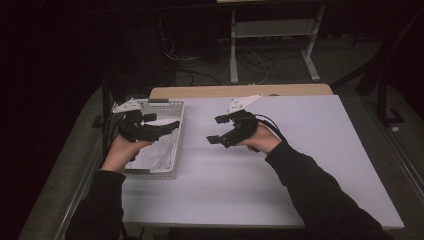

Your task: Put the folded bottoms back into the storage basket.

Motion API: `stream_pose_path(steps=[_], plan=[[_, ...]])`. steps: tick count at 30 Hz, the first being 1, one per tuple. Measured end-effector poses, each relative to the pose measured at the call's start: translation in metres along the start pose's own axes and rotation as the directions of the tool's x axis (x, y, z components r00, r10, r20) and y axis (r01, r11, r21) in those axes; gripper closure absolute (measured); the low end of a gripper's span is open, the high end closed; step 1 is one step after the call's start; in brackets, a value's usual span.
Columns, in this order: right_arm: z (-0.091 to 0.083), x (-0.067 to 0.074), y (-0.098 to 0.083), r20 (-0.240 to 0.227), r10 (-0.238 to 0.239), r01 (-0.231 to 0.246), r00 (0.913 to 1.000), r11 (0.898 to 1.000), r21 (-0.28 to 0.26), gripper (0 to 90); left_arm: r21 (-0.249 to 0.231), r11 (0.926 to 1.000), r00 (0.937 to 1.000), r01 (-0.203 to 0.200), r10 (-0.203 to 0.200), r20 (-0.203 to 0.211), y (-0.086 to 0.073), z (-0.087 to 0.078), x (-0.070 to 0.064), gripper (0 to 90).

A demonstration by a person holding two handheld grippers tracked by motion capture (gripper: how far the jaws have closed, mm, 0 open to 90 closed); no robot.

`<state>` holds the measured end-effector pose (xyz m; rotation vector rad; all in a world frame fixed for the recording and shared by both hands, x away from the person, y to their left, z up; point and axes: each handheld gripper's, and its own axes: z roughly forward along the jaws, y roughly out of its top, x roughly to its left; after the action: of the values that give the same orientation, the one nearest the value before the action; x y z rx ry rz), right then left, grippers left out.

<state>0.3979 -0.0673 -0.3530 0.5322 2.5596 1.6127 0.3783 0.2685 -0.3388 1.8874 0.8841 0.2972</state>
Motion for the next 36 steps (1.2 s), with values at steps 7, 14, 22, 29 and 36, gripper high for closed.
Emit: stream_pose_path(steps=[7,14,22,29,36], plan=[[-0.028,-0.004,-0.024,0.046,0.037,-0.037,0.9982,0.999,-0.010,14.1,-0.002,0.9978,0.9970,-0.066,0.066,0.040,-0.005,0.011,-0.028,0.0],[-0.054,-0.005,-0.045,0.098,0.065,-0.064,0.9931,0.998,-0.011,5.3,-0.010,0.9964,0.9930,-0.084,0.084,0.083,-0.014,0.015,-0.046,0.0],[-0.091,-0.004,-0.072,0.183,0.100,-0.099,0.9781,0.995,-0.012,0.0,-0.039,0.9919,0.9825,-0.121,0.125,0.138,-0.027,0.011,-0.065,0.0],[-0.120,0.003,-0.094,0.216,0.118,-0.117,0.9693,0.993,-0.018,0.0,-0.054,0.9874,0.9726,-0.149,0.156,0.172,-0.038,0.015,-0.075,0.0],[-0.144,0.012,-0.113,0.236,0.130,-0.128,0.9629,0.991,-0.027,0.0,-0.050,0.9825,0.9640,-0.179,0.186,0.191,-0.046,0.019,-0.084,0.0]])
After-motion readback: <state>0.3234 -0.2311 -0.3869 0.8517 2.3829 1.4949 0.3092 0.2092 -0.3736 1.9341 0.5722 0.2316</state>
